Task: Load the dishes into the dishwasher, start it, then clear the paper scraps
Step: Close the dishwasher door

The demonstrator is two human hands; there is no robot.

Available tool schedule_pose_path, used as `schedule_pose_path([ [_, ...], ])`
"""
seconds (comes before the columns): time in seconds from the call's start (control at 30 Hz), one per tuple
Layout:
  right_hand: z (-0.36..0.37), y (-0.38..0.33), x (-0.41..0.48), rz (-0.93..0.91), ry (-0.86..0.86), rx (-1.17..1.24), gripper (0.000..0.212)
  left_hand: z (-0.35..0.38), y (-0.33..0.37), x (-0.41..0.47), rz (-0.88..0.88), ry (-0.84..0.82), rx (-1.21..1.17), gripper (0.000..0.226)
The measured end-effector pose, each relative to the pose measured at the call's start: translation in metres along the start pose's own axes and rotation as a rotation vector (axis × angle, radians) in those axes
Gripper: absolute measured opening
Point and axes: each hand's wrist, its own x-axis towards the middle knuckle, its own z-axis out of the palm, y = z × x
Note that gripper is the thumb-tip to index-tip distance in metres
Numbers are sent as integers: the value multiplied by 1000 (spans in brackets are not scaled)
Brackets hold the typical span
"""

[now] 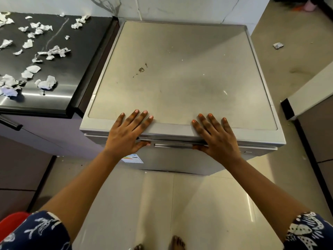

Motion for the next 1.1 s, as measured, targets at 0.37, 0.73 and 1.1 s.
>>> schedule_pose_path([
  [0.37, 4, 1, 1, 7, 70, -16, 77, 6, 0, 0, -2, 70, 12, 72],
  [0.73, -33, 60, -25, 14, -317, 3, 117, -11, 3, 2, -87, -145, -80, 73],
  [1.1, -43, 25, -25, 244, -355, 67, 101, -20, 18, 4, -218, -204, -232, 78],
])
